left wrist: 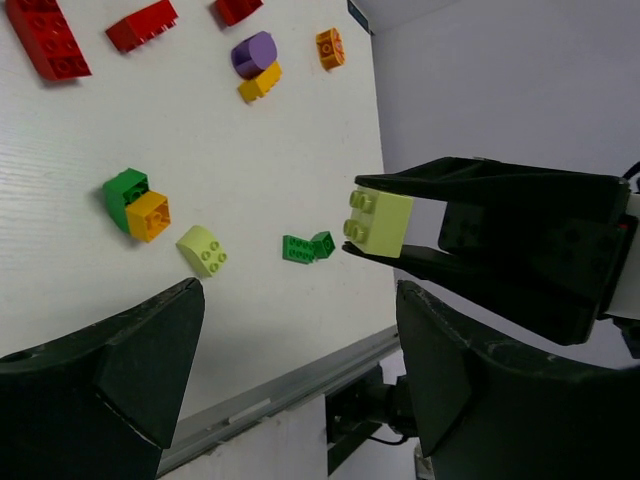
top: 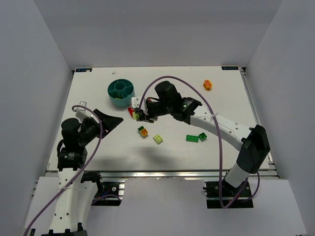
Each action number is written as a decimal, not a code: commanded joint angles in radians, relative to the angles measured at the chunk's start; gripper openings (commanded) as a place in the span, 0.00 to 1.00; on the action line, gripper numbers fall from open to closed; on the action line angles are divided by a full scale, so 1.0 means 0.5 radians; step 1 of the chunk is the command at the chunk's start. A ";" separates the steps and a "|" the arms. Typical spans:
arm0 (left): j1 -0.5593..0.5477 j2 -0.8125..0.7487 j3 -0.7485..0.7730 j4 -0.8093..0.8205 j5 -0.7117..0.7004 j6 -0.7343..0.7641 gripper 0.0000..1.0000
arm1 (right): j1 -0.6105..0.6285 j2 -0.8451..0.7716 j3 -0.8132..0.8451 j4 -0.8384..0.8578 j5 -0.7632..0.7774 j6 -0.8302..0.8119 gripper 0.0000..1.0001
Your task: Sort the legos into containers by color
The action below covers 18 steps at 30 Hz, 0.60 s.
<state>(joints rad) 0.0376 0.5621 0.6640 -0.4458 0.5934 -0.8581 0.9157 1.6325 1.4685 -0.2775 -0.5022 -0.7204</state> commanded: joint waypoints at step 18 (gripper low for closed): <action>-0.041 0.284 0.031 0.263 0.068 -0.002 0.73 | -0.003 0.186 0.208 -0.019 -0.121 0.128 0.00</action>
<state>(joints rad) 0.0257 0.6849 0.6342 -0.3016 0.6487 -0.9066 0.9157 1.7237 1.5223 -0.2939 -0.5331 -0.6754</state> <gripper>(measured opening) 0.737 0.431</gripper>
